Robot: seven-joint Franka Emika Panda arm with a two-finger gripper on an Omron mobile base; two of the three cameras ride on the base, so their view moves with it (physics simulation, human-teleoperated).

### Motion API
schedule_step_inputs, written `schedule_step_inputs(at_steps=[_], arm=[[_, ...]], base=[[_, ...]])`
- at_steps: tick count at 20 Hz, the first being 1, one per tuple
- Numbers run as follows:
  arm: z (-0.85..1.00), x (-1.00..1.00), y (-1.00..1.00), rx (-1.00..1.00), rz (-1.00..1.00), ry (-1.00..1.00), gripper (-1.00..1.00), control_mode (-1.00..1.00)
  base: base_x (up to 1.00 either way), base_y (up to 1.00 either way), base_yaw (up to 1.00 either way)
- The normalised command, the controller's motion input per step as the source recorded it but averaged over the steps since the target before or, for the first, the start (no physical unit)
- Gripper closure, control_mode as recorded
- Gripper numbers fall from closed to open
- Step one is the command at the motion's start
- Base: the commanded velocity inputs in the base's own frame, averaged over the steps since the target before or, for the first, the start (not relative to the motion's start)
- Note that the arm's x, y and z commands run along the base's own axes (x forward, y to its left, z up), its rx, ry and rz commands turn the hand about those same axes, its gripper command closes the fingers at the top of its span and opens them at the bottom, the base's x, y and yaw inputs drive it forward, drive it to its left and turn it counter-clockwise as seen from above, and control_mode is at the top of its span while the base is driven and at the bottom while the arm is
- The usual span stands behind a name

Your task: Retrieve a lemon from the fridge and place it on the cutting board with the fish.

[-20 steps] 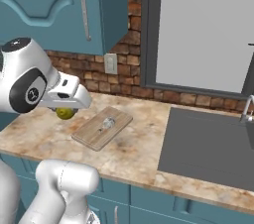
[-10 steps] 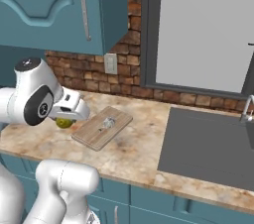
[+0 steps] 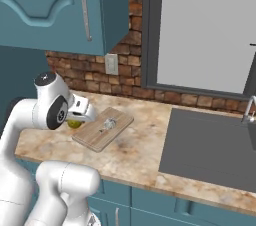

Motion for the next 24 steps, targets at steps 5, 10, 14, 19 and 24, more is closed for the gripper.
schedule_step_inputs(at_steps=[5,10,14,19,24], arm=[[-0.25,0.74,0.15,-0.02,0.09,0.24,1.00,-1.00],[-0.22,0.39,0.02,-0.04,0.12,0.22,1.00,-1.00],[-0.41,0.39,0.00,0.00,0.30,0.03,1.00,-1.00],[-0.43,0.16,0.00,0.00,0.31,0.00,1.00,-1.00],[-0.02,0.01,0.04,-0.15,0.24,0.04,1.00,-1.00]], base=[[0.00,0.00,0.00],[0.00,0.00,0.00],[0.00,0.00,0.00],[0.00,0.00,0.00],[0.00,0.00,0.00]])
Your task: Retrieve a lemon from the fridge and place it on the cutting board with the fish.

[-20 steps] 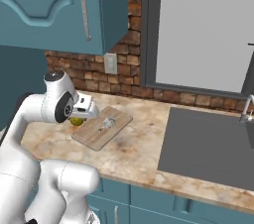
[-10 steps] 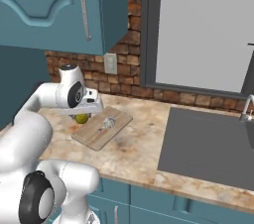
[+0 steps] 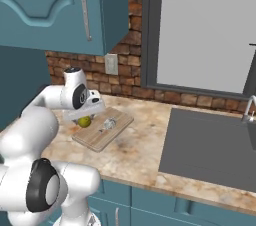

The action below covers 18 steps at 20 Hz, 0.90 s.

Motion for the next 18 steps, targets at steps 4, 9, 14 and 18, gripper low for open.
schedule_step_inputs(at_steps=[4,9,14,18], arm=[[-0.31,0.00,0.10,-0.14,0.21,0.04,1.00,-1.00],[-0.23,0.05,0.05,-0.01,0.17,0.07,1.00,-1.00],[0.00,0.07,0.00,0.00,0.07,0.03,1.00,-1.00],[-0.11,0.48,0.00,0.00,0.06,0.06,1.00,-1.00]], base=[[0.00,0.00,0.00],[0.00,0.00,0.00],[0.00,0.00,0.00],[0.00,0.00,0.00]])
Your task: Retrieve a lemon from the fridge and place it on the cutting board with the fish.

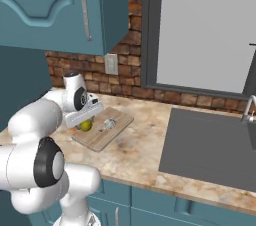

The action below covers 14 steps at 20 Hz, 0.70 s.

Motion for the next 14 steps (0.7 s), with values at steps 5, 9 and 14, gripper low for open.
schedule_step_inputs(at_steps=[5,9,14], arm=[[-0.19,0.26,0.00,0.00,0.07,0.04,1.00,-1.00],[-0.29,0.36,0.00,0.00,0.07,0.00,1.00,-1.00],[-0.38,0.26,-0.09,0.00,0.07,0.00,1.00,-1.00]], base=[[0.00,0.00,0.00],[0.00,0.00,0.00],[0.00,0.00,0.00]])
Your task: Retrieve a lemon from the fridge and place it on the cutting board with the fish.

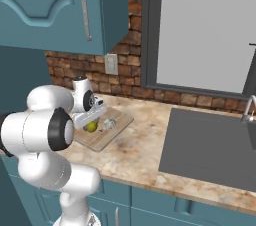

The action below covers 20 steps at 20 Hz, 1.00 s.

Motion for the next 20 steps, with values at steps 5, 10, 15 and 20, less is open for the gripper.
schedule_step_inputs(at_steps=[5,10,15,20], arm=[[-0.31,0.23,-0.01,0.00,0.05,0.00,1.00,-1.00],[-0.11,0.13,0.00,0.00,0.06,-0.02,1.00,-1.00],[-0.02,0.02,0.00,0.00,0.04,0.00,-1.00,-1.00],[0.00,0.00,0.00,0.00,0.01,0.00,-1.00,-1.00]], base=[[0.00,0.00,0.00],[0.00,0.00,0.00],[0.00,0.00,0.00],[0.00,0.00,0.00]])
